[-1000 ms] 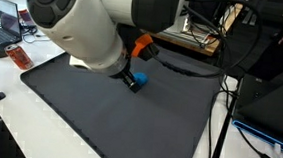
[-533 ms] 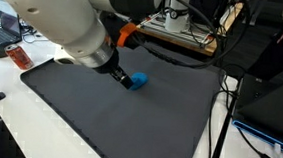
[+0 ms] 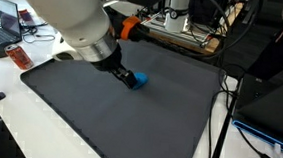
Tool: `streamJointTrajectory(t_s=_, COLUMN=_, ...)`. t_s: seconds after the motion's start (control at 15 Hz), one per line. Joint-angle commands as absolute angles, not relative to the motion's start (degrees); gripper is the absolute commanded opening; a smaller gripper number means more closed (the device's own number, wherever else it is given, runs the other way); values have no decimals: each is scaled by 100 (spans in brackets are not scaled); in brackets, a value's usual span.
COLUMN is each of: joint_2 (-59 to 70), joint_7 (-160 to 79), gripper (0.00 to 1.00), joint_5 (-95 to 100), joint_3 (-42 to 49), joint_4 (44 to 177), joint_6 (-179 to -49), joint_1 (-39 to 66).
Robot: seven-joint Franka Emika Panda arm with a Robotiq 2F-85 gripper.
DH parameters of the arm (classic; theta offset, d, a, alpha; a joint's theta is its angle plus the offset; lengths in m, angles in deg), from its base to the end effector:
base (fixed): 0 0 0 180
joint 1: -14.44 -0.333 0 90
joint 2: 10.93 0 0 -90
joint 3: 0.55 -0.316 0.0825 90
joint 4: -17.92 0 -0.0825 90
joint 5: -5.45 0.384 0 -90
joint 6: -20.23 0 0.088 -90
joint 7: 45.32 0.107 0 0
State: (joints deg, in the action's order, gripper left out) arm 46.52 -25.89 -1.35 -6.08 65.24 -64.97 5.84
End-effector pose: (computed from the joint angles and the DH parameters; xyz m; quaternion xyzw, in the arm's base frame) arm 0.7372 0.1411 0.2865 0.9840 -0.0555 -0.1570 0.0633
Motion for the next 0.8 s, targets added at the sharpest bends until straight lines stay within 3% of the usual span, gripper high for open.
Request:
streamJointTrajectory(t_s=0.0, joint_2=3795, joint_7=-2639, gripper=100, joint_5=-162, joint_3=-657, joint_4=7893, joint_6=-7026, joint_1=645)
streamJointTrajectory(t_s=0.73, joint_2=2304, joint_7=-2886, gripper=100, joint_5=-62, joint_3=-342, joint_4=10608, joint_6=-8938, joint_1=613)
